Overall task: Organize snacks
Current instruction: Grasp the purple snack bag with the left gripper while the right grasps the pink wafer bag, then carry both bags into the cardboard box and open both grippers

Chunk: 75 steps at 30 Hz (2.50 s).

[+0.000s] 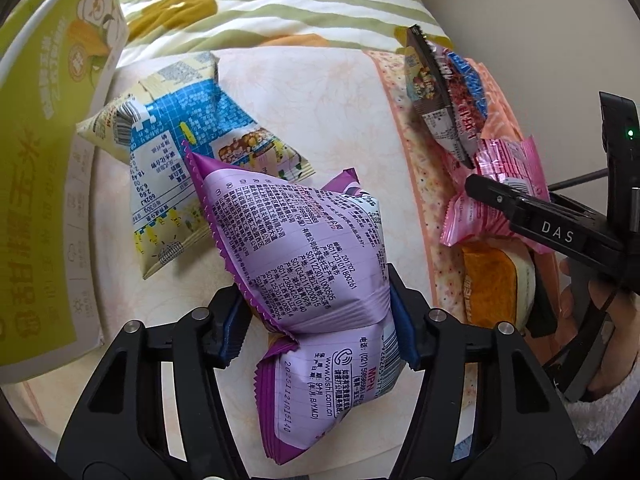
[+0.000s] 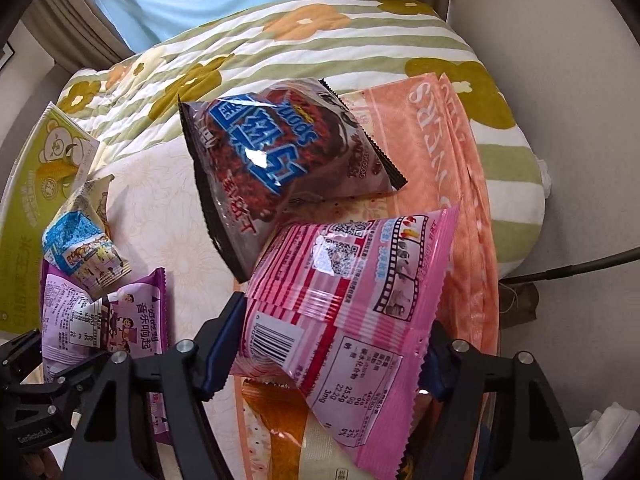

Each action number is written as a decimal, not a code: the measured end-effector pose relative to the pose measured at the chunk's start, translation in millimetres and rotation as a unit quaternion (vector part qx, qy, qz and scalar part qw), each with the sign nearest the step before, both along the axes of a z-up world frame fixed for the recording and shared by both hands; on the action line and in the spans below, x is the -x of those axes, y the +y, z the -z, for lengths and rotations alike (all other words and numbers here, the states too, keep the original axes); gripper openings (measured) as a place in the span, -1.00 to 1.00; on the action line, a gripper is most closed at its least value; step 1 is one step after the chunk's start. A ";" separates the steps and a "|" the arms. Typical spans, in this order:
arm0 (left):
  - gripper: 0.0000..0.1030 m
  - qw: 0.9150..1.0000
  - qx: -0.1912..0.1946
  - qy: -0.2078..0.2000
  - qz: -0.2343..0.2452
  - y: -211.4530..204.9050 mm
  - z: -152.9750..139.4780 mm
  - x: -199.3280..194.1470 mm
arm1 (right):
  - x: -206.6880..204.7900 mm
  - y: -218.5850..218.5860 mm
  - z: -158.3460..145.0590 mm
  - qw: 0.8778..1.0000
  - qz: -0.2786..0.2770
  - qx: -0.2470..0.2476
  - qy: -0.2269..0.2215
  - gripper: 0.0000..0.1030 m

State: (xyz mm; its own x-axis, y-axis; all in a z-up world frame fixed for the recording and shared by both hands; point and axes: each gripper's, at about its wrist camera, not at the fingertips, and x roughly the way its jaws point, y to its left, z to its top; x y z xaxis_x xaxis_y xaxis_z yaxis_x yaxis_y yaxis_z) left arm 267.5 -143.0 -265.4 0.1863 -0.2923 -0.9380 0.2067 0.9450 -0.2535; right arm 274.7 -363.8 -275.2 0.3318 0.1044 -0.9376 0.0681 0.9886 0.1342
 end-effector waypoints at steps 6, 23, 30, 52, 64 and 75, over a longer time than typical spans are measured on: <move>0.09 1.000 0.002 -0.016 0.004 -2.6 -13.7 2.8 | 11.5 -1.0 -14.5 1.000 0.003 -0.005 -0.011 0.35; 0.09 0.989 0.006 -0.143 -0.029 13.4 -115.0 39.1 | 51.2 -0.1 -95.1 0.994 -0.028 -0.013 -0.103 0.35; 0.09 0.979 0.004 -0.186 -0.081 59.3 -153.4 39.5 | 43.8 34.3 -133.0 0.985 -0.081 -0.037 -0.151 0.35; 0.09 0.976 -0.008 -0.174 -0.133 301.8 -157.0 -59.3 | -29.9 270.9 -157.1 0.965 -0.179 -0.079 -0.173 0.35; 0.99 0.990 -0.003 -0.129 -0.052 325.2 -113.1 -130.8 | -39.0 329.8 -135.0 0.981 -0.128 -0.060 -0.131 0.35; 0.99 0.986 -0.008 -0.146 -0.085 361.6 -121.2 -88.0 | -24.7 363.8 -123.2 0.977 -0.171 -0.050 -0.115 0.35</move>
State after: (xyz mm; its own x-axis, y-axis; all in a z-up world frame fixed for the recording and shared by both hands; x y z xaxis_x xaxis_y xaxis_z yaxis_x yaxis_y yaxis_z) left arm 355.5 218.7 -144.1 0.4931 -0.2203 -0.8416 0.1077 0.9754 -0.1922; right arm 299.4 0.0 -151.9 0.4626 0.3323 -0.8219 -0.3065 0.9299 0.2035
